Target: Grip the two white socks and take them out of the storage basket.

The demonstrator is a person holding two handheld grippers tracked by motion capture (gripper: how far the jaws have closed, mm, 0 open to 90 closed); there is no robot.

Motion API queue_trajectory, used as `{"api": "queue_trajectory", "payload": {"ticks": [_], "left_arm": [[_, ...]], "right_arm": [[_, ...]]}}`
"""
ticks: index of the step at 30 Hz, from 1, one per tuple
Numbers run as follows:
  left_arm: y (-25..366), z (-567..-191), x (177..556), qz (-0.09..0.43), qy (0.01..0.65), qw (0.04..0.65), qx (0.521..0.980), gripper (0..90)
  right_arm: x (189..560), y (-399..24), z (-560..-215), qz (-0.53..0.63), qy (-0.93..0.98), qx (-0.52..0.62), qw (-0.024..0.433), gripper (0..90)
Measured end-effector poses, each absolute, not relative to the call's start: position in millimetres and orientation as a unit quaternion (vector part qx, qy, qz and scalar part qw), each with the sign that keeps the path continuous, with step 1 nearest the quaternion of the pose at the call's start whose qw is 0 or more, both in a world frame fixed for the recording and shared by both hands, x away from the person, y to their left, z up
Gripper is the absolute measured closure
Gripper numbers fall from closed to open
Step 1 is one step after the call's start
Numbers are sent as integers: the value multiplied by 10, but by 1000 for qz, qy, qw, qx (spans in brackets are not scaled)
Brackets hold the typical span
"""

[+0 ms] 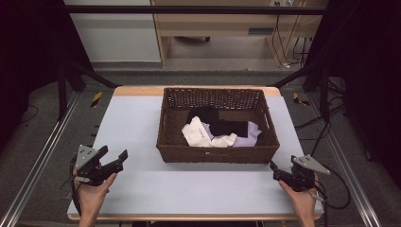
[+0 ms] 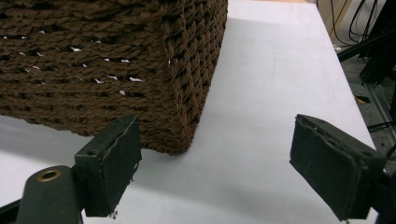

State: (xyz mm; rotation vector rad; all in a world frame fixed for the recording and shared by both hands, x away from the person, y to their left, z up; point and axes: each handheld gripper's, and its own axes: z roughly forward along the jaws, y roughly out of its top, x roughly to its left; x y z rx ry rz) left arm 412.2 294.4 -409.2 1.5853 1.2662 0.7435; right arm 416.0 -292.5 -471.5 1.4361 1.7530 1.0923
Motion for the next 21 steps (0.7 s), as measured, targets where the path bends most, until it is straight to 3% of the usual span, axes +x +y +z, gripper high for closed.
{"api": "queue_trajectory", "payload": {"ticks": [21], "left_arm": [[2710,-3780,4279,303,492,485,656,218]], "right_arm": [[4134,-2865,-4707,411,676,530,306,176]]}}
